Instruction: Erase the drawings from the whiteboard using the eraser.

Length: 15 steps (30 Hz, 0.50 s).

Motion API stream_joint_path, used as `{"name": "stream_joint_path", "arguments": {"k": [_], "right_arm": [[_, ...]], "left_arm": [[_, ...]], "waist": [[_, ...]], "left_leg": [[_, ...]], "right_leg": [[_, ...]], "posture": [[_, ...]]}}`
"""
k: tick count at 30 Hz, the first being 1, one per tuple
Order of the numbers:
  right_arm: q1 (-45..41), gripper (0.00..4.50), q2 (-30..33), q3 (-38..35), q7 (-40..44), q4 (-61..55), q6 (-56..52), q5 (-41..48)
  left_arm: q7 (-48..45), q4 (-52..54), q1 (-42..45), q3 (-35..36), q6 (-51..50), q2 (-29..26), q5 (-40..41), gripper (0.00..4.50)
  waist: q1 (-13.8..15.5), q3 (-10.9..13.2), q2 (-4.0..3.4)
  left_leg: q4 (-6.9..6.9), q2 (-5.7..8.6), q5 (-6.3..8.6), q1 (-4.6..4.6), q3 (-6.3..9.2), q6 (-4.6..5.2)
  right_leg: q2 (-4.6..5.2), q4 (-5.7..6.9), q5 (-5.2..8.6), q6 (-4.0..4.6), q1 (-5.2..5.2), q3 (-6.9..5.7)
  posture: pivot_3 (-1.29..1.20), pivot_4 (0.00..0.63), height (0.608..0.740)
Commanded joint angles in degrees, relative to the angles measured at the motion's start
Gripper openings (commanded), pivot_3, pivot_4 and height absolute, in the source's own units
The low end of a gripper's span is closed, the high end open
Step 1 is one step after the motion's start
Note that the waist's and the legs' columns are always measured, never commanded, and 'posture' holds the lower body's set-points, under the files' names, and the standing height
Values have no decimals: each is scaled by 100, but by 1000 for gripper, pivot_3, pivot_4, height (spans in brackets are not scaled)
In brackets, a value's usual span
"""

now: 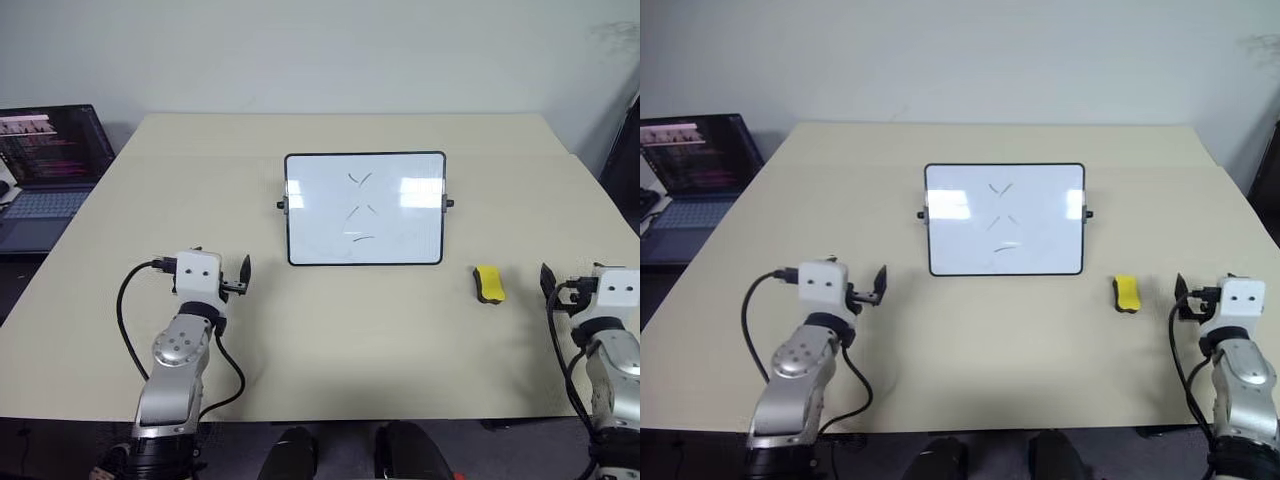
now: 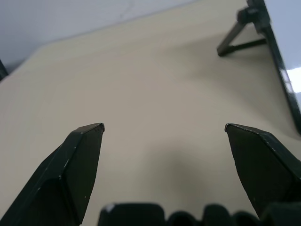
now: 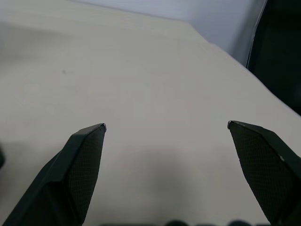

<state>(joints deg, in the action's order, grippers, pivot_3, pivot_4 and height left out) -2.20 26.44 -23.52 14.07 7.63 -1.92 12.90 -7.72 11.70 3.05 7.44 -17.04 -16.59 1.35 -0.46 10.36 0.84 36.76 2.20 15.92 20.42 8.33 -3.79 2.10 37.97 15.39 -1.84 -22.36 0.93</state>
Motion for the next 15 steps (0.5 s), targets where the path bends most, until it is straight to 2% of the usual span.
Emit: {"name": "stream_joint_path", "arguments": {"k": [1, 7, 10, 15], "right_arm": [[-19, 4483, -13, -156, -50, -330, -407, 265], [82, 4483, -52, 36, 38, -782, -450, 238], [123, 4483, -299, 103, -159, -1147, -643, 289], [234, 4483, -737, 464, -195, -1864, -774, 336]], "left_arm": [[-69, 167, 101, -51, 91, 10, 25, 4500], [-62, 484, 5, 117, -176, -15, 138, 4500], [-446, 546, -118, 154, -105, -268, 259, 4500], [-922, 580, 41, 651, -224, -759, 720, 4500]], "waist": [[0, 0, 0], [-4, 0, -1], [-6, 0, -1], [-4, 2, -3]], "left_leg": [[1, 0, 0, 0, 0, 0], [3, 0, 0, -4, -9, 0], [3, 0, 0, -3, -11, 0], [0, -6, 0, -3, -2, 0]], "right_leg": [[0, 0, 0, -1, 0, 1], [-2, 1, 6, -17, 0, 2], [-1, 0, 6, -18, 0, 3], [-2, 0, 7, -17, -1, 3]], "posture": [[0, 150, 740], [0, 150, 740], [0, 150, 740], [0, 150, 740]]}}
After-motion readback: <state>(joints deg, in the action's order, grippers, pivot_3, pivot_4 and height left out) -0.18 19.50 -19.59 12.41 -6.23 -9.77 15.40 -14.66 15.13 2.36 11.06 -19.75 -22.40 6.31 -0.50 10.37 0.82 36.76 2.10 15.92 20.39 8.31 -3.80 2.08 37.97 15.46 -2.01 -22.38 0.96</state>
